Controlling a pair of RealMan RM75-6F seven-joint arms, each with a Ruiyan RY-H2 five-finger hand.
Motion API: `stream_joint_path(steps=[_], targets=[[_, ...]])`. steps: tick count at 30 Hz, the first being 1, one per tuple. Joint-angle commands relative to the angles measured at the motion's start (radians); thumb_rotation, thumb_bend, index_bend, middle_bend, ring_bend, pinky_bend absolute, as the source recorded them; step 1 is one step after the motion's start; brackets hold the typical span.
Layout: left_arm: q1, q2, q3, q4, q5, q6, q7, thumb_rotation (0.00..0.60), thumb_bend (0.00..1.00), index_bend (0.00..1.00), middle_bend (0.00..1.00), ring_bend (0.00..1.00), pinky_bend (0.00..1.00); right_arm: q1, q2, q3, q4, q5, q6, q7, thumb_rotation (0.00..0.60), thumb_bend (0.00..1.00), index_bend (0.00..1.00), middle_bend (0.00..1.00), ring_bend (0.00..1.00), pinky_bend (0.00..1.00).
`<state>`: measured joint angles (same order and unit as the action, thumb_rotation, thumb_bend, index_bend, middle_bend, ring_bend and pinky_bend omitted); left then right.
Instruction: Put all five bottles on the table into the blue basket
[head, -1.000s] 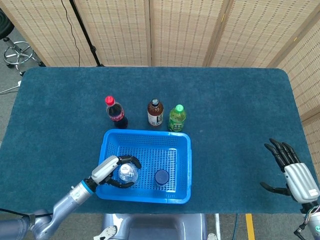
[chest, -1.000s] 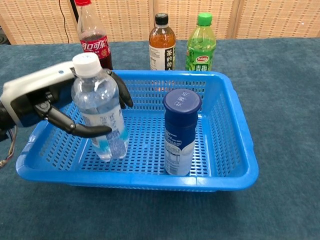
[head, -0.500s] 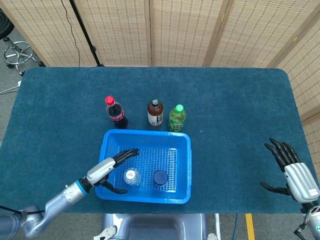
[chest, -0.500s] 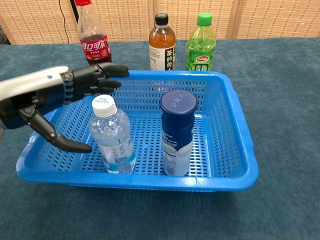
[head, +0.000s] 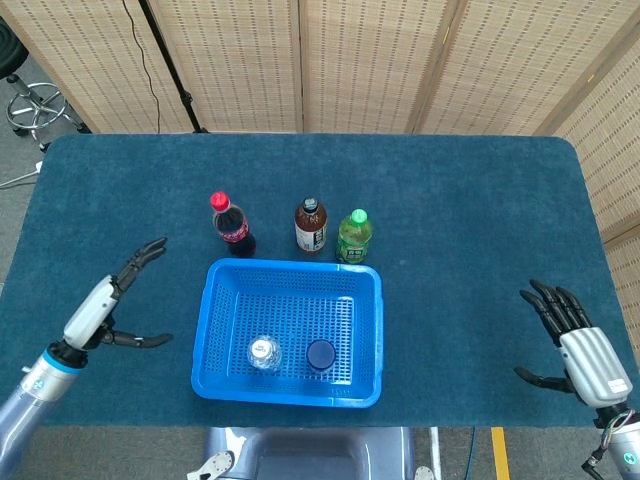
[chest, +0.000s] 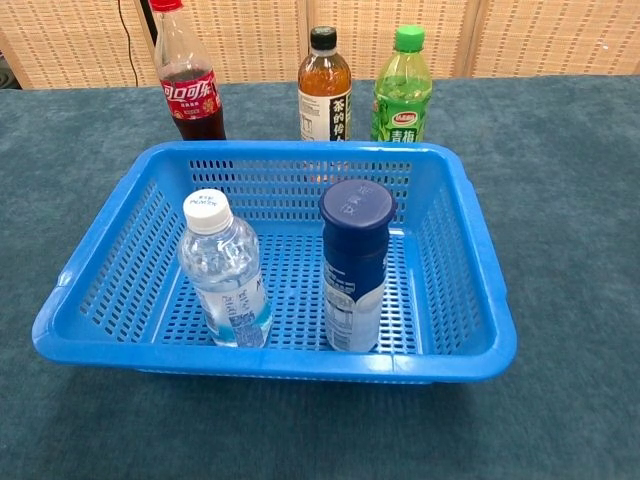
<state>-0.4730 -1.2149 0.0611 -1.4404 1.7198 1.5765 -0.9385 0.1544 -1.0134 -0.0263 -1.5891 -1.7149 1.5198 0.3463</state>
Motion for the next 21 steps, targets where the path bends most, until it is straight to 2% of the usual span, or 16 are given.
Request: stream_joint_path(steps=[1,5,9,21], targets=[[0.023,-0.026,-0.066,0.162,-0.182,-0.088,-0.159,0.6,0.1,0.0,0.0,0.0,0.0,-0.001,0.001,0.001,0.001,0.0,0.003,0.0,0.6,0.0,0.0,0.0,0.0,0.0],[-0.011,-0.108,-0.117,0.309,-0.26,-0.205,-0.246,0.6,0.1,0.0,0.0,0.0,0.0,0.0,-0.001,0.004,0.002,0.007,-0.001,-0.005,0.6,0.0,0.0,0.0,0.0,0.0],[-0.068,-0.175,-0.152,0.405,-0.281,-0.31,-0.281,0.6,0.1,0.0,0.0,0.0,0.0,0.005,-0.005,0.007,0.002,0.014,-0.014,-0.019,0.6,0.0,0.0,0.0,0.0,0.0],[-0.197,-0.32,-0.189,0.559,-0.272,-0.497,-0.322,0.6,0.1,0.0,0.0,0.0,0.0,0.022,-0.025,0.025,0.001,0.062,-0.065,-0.072,0.6,0.0,0.0,0.0,0.0,0.0]])
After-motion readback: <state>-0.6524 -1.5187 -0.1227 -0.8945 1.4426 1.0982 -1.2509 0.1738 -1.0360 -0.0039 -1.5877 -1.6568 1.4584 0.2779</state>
